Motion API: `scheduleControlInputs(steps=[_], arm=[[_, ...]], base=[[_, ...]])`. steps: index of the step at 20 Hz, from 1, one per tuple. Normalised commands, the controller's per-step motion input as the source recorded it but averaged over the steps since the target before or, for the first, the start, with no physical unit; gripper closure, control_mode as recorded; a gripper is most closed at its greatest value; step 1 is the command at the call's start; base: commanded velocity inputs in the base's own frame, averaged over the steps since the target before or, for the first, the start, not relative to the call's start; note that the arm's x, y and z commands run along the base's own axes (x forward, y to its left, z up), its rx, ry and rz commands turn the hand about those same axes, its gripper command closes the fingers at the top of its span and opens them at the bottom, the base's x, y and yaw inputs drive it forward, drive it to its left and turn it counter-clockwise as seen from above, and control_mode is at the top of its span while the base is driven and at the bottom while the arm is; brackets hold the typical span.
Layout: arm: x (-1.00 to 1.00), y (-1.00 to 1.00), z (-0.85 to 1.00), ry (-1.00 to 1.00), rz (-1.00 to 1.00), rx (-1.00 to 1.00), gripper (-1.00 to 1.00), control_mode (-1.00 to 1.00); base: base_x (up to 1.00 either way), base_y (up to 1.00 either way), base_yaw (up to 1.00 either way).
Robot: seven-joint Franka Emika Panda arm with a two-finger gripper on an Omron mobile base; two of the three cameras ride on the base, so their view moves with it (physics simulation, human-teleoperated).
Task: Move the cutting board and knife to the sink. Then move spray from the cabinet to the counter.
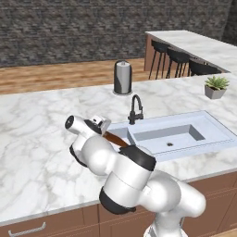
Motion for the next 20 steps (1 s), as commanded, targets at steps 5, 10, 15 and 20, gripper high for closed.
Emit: scheduleControlInputs(steps=[5, 10, 15, 20], arm=[[0.05, -0.22, -0.14, 0.00, -0.04, 0.00, 1.00, -1.00], [0.01, -0.10, -0.22, 0.01, -0.01, 0.00, 1.00, -1.00], [0.00, -0.14, -0.30, 0.01, 0.00, 0.01, -1.00, -1.00], [0.00, -0.17, -0.15, 0.00, 0.00, 0.02, -1.00, -1.00]], base=[[0.00, 0.00, 0.00], [0.00, 0.00, 0.00], [0.00, 0.00, 0.00], [0.00, 0.00, 0.00]])
